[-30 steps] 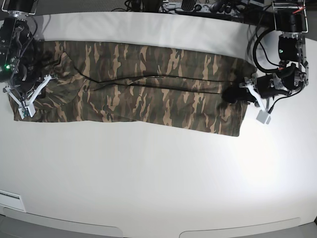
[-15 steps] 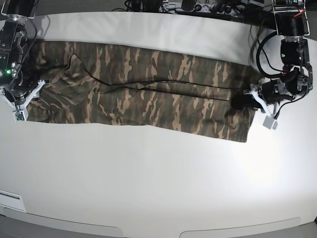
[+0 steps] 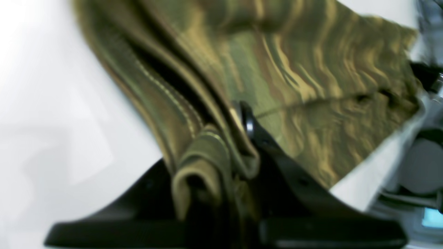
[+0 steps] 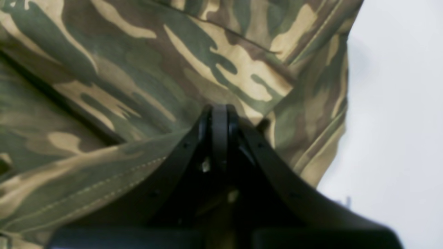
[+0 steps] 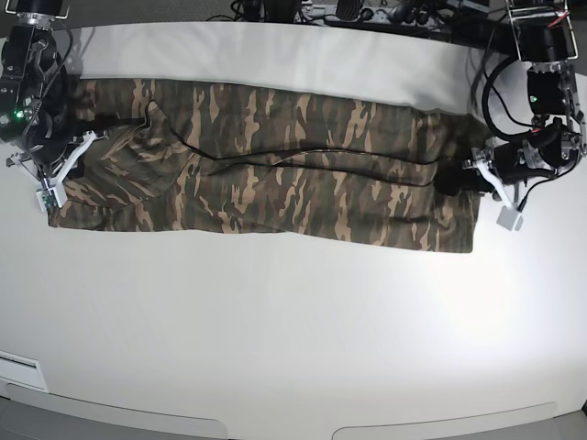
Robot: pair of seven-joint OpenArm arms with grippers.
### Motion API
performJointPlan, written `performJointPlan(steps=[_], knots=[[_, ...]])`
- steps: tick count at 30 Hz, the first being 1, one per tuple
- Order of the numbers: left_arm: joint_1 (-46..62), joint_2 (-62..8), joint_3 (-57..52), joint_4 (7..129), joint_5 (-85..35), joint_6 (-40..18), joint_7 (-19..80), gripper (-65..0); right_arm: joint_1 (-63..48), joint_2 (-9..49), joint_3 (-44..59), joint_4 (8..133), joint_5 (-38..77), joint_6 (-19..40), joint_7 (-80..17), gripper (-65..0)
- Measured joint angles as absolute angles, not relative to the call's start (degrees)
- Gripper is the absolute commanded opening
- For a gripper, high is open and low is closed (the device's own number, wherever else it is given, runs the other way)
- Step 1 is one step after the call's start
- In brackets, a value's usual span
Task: Fold the T-shirt properly
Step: 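Fold the grasped edge with the left gripper toward the right gripper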
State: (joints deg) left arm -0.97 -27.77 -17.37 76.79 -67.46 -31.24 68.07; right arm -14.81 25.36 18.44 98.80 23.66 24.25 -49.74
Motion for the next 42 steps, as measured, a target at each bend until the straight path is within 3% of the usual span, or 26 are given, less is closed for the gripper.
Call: performJointPlan(steps=[7, 14, 24, 33, 42], knots=[[-0.99, -27.77, -17.28, 76.84, -84.16, -38.41, 75.18, -65.0, -14.24, 25.87, 18.68, 91.26, 25.65, 25.98, -45.69, -65.0], [-1.13, -27.57, -17.28, 80.62, -83.35, -38.68, 76.53, -65.0, -14.13, 25.87, 18.92, 89.86, 26.44, 26.11, -44.51, -65.0], [-1.13, -30.76, -17.28, 95.94, -83.59, -38.85, 79.53, -65.0, -14.02, 25.96, 18.92, 89.86, 26.63, 26.11, -45.06, -65.0], [-1.13, -38.52, -17.28, 96.71, -80.86, -37.54, 79.53, -65.0, -13.93, 26.0, 18.98, 89.86, 27.77, 26.81, -45.5, -65.0], [-1.13, -37.69, -17.26, 96.71, -81.93, -34.94, 78.46, -65.0, -13.76, 26.2, 19.2, 89.67, 29.43, 28.36, -46.74, -65.0]])
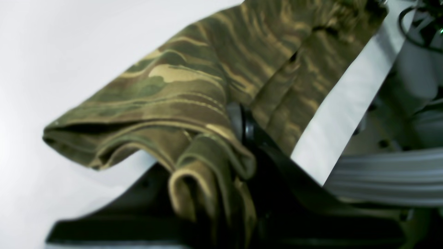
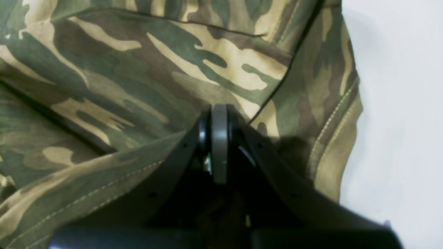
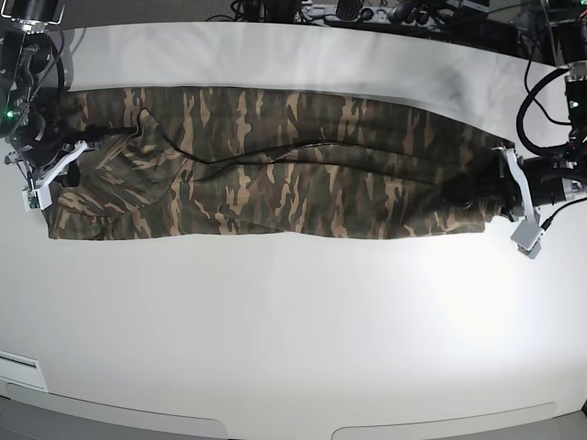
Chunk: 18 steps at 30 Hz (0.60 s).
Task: Fold the T-shirt properly
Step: 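Fold the grasped edge with the left gripper toward the right gripper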
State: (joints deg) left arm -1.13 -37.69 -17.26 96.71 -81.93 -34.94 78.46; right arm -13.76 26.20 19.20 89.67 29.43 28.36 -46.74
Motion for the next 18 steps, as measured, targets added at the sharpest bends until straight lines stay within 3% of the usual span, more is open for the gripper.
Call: performJointPlan(steps=[12, 18], knots=[[-0.97, -29.1, -12.03, 96.66, -83.57, -35.62, 77.54, -65.0, -13.78, 26.2, 19.25, 89.67, 29.45, 28.75, -46.94, -65.0], [-0.93, -23.11, -6.02, 96.66, -83.53, -39.27, 77.1, -65.0, -13.76, 26.2, 19.25, 89.67, 29.5, 29.06, -47.0, -65.0]])
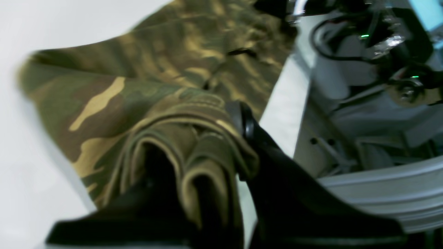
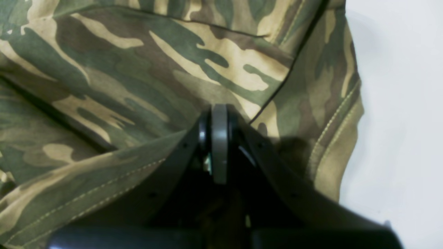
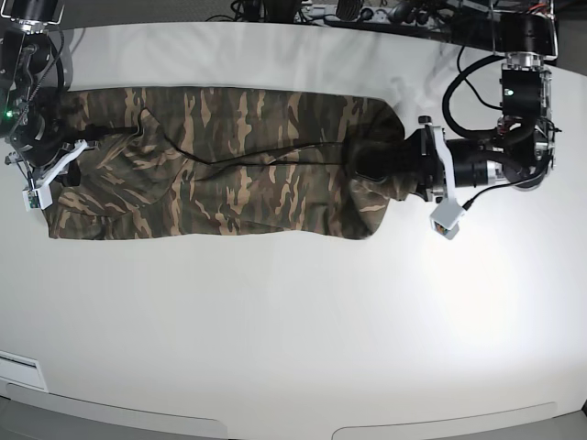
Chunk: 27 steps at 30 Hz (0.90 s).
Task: Fold the T-shirt properly
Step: 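Fold the grasped edge with the left gripper toward the right gripper, then carry the strip's end with the left gripper over the strip's middle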
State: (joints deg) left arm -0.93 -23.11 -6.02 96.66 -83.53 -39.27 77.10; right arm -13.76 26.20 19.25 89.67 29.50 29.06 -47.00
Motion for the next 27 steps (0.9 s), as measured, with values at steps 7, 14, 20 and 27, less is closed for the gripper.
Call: performJointPlan(steps=[7, 14, 20, 27], knots=[[-0.93, -15.84, -4.19, 96.47, -72.25, -39.35, 66.46, -65.0, -13.65, 26.33, 19.25, 89.67, 29.65, 29.19, -47.64, -65.0], [-0.93, -9.54, -4.19, 94.76, -69.32, -39.35, 65.47, -65.0, -13.63, 26.33, 19.25, 89.67, 29.63, 29.63, -47.64, -65.0], [-0.93, -5.15, -4.19, 94.06, -63.86, -39.35, 62.89, -65.0, -13.65, 26.33, 19.25, 89.67, 29.63, 29.87, -47.64, -65.0], [-0.93, -2.76, 2.07, 92.66, -51.44, -39.38, 55.09, -65.0, -13.65, 26.33, 19.25, 89.67, 29.67, 29.87, -47.64, -65.0]])
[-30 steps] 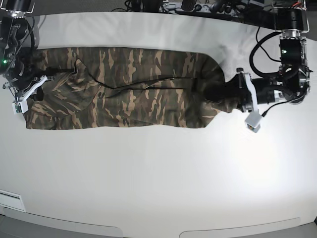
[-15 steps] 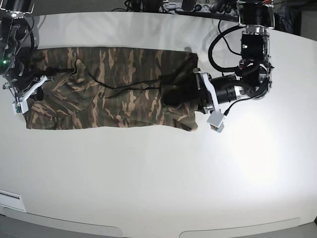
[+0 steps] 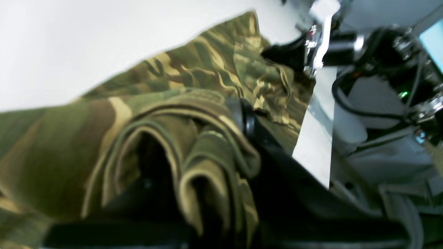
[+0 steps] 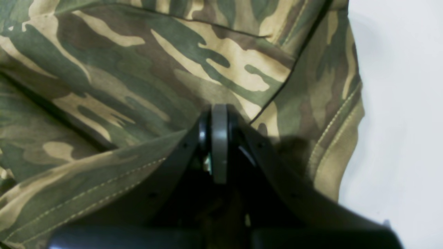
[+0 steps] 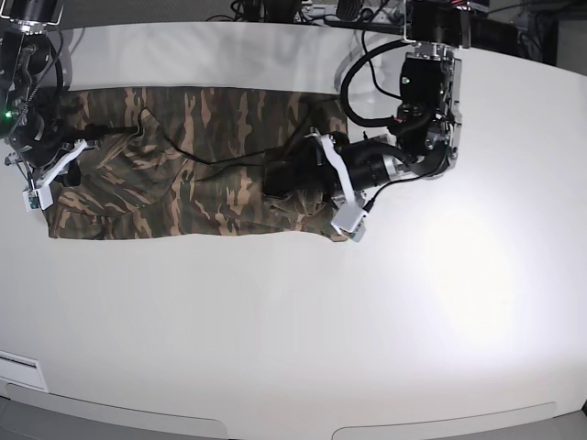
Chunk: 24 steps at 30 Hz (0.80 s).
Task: Fold the T-shirt properly
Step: 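Carry the strip's end with the left gripper over the strip's middle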
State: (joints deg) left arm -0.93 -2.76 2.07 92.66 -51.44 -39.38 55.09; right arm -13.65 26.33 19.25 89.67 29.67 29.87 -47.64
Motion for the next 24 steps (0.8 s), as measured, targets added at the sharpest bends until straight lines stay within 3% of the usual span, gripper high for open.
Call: performJointPlan(steps=[7, 10, 12, 18, 21, 24], knots=[[-0.93, -1.98, 6.07, 92.58, -47.97, -39.44, 50.96, -63.7, -13.63, 26.33, 19.25, 89.67, 29.65, 29.89, -47.64, -65.0], [-0.97, -1.98, 6.33, 92.58, -48.16, -39.44, 49.87, -36.5, -13.63, 26.33, 19.25, 89.67, 29.65, 29.89, -47.66, -65.0], [-0.99, -1.89, 6.33, 92.55, -49.15, -39.44, 48.38, -27.3, -13.63, 26.33, 19.25, 89.67, 29.65, 29.89, -47.81, -65.0], [-4.49, 1.17, 6.33, 92.55, -50.52, -33.23, 47.53, -27.3, -13.58, 26.37, 19.25, 89.67, 30.37, 29.87, -48.45, -65.0], [-4.99, 1.56, 6.42, 92.55, -47.2, -25.82, 47.7, -28.6, -13.45, 26.57, 19.31, 89.67, 32.27, 29.85, -50.19, -65.0], [-4.93, 1.37, 6.48, 92.55, -46.0, -24.6, 47.83, -31.7, -13.47, 26.63, 19.35, 89.67, 33.06, 29.87, -50.68, -65.0]])
